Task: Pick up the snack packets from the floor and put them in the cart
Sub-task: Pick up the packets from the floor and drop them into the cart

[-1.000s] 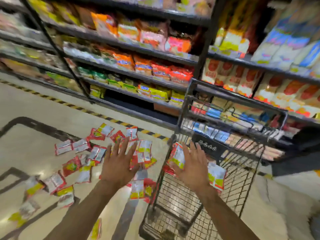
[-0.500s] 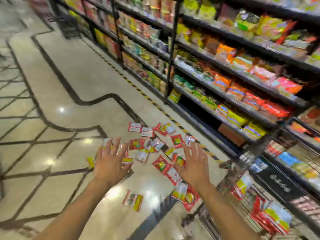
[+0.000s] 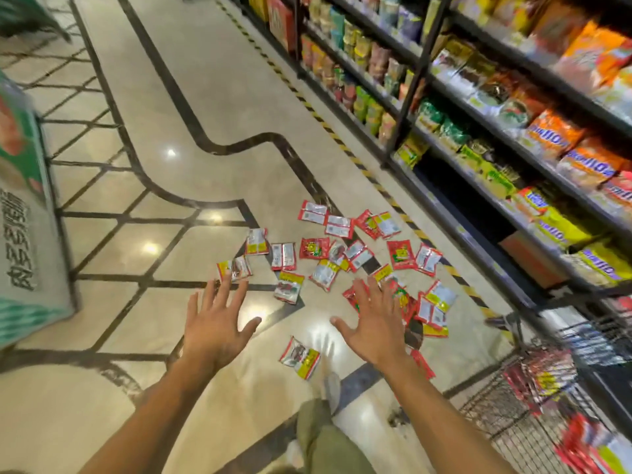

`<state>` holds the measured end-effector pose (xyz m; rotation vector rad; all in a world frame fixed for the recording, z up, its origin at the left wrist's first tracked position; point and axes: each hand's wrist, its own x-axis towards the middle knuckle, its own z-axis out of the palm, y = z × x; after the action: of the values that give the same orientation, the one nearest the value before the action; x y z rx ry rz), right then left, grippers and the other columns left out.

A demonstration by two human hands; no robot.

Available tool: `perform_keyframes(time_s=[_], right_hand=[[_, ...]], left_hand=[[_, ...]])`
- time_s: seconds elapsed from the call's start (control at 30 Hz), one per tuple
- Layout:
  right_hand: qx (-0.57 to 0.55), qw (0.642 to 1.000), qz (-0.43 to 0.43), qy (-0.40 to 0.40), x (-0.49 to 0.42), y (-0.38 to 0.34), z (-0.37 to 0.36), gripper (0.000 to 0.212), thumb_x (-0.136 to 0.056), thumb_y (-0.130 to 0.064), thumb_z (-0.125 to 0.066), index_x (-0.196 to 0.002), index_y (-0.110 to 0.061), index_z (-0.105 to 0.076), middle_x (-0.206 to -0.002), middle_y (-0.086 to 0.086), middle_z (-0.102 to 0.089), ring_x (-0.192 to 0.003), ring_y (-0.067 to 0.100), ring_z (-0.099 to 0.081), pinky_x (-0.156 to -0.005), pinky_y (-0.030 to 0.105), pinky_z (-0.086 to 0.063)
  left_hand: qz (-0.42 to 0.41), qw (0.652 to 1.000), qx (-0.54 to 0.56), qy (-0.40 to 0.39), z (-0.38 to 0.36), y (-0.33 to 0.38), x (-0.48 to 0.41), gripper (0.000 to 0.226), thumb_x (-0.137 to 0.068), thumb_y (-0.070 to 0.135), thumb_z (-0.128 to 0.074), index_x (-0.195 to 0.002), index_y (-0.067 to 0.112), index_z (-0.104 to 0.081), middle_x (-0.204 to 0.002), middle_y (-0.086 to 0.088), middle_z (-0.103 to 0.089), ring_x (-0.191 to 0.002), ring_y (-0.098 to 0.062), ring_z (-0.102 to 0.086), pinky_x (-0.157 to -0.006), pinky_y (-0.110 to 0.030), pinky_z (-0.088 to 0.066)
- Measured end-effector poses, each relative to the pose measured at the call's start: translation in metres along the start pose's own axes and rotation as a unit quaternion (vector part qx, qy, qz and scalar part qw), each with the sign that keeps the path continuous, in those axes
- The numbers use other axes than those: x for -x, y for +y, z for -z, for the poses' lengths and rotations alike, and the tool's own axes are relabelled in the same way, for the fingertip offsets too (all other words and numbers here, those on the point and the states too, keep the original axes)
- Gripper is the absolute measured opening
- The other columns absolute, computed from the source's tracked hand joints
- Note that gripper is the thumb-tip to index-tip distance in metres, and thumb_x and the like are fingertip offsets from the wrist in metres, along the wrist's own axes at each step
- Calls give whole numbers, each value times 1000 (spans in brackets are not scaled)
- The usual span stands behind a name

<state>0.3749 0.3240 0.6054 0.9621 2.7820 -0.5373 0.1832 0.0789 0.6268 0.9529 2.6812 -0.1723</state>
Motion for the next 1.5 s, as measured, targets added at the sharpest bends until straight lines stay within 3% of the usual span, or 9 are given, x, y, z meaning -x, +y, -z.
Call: perform_keyframes(time_s=[0.17,0.37,0.57,0.7,0.83,0.93,1.03,1.33,1.5], right_hand=[[-7,998,-13,-53,-54,9,-45,104,-82,-93,-19,-165,-30,-16,-174,9,-11,-160,36,-7,-128,58,-11],[-27,995,-41,-87,-116,20,-145,97,-85,-82,-30,-163,-26,-26,-172,8,-21,-158,37,-17,-126,57,-19],[-60,986,-91,-129,-181,42,-329,91,-88,-73,-43,-163,-24,-26,-170,9,-23,-157,35,-18,-125,57,-21],[-59,972,-118,-192,-215,58,-475,93,-91,-72,-49,-164,-25,-18,-173,6,-14,-160,31,-8,-129,51,-12],[-48,976,-106,-182,-231,74,-611,88,-88,-69,-51,-159,-21,-34,-166,12,-34,-153,38,-30,-122,57,-29],[-33,976,-94,-193,-239,88,-691,89,-85,-70,-42,-158,-20,-36,-163,13,-38,-150,37,-33,-121,55,-30],[-28,971,-81,-225,-242,99,-751,87,-78,-64,-53,-152,-20,-40,-156,12,-44,-145,37,-38,-116,55,-36],[16,976,-63,-210,-232,112,-825,52,-82,-41,-51,-123,-9,-54,-124,20,-57,-114,43,-56,-88,50,-50],[-33,958,-99,-267,-248,114,-818,58,-79,-38,-76,-126,-8,-57,-130,18,-55,-115,41,-57,-89,48,-53]], left_hand=[[-25,999,-5,-36,-24,14,-70,82,-90,75,-30,-156,27,-41,-166,-9,-36,-150,-38,-35,-115,-60,-36],[-83,994,10,-68,-109,21,-166,84,-91,76,-23,-160,29,-32,-170,-8,-26,-154,-37,-27,-119,-61,-30],[-121,984,3,-131,-283,17,-273,92,-85,77,-11,-164,31,-22,-173,-7,-17,-157,-35,-20,-123,-58,-19],[-138,977,-39,-160,-418,7,-327,83,-94,75,-23,-165,34,-7,-175,-3,-1,-160,-31,-6,-126,-56,-13],[-156,967,-63,-192,-542,-4,-364,83,-97,73,-28,-164,36,4,-175,-2,7,-160,-30,4,-127,-56,-6],[-158,965,-57,-199,-623,-15,-386,84,-97,72,-32,-165,35,-1,-175,-3,2,-160,-31,0,-127,-57,-8],[-158,964,-58,-207,-690,-23,-408,83,-97,70,-36,-165,32,-7,-174,-7,-6,-160,-32,-6,-127,-58,-9],[0,996,60,-59,-756,-18,-497,72,-93,66,-43,-139,11,-46,-143,-19,-47,-133,-42,-47,-109,-57,-37],[125,973,192,21,-750,-7,-554,79,-82,70,-58,-129,7,-49,-132,-14,-53,-124,-37,-51,-96,-50,-44]])
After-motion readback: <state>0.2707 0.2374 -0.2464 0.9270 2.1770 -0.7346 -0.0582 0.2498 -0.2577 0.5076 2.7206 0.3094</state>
